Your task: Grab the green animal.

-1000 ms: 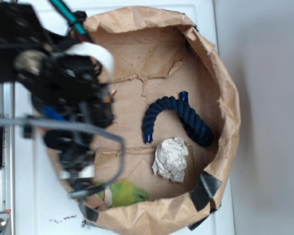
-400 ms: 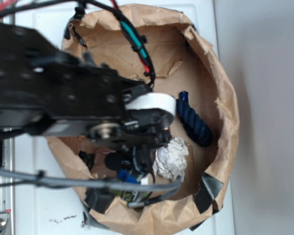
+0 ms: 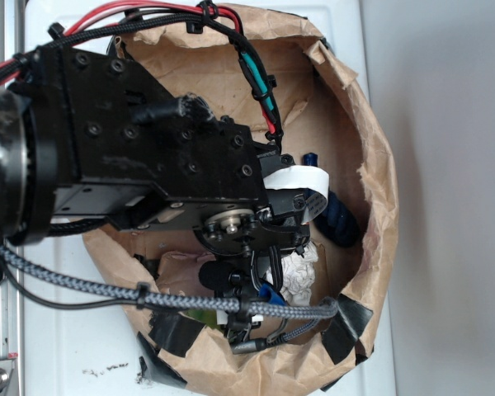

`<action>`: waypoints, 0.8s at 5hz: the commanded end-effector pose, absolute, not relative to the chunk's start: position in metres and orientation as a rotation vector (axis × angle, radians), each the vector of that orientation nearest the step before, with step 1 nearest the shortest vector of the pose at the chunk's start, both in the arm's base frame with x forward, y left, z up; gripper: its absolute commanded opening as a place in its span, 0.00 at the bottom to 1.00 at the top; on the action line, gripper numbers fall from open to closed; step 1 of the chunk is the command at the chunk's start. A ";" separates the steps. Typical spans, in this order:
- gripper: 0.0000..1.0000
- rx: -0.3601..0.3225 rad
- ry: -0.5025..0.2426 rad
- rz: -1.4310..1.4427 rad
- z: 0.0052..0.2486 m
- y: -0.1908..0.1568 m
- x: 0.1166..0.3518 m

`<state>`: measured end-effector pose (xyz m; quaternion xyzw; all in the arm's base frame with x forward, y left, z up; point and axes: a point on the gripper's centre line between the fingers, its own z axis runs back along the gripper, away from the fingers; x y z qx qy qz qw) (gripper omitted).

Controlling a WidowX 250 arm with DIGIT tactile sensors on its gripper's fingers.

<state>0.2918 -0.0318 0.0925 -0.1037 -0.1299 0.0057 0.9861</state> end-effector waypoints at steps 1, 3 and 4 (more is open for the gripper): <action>1.00 -0.285 -0.244 -0.142 0.109 -0.041 0.238; 1.00 -0.340 -0.207 -0.144 0.104 -0.057 0.212; 1.00 -0.362 -0.195 -0.123 0.105 -0.057 0.216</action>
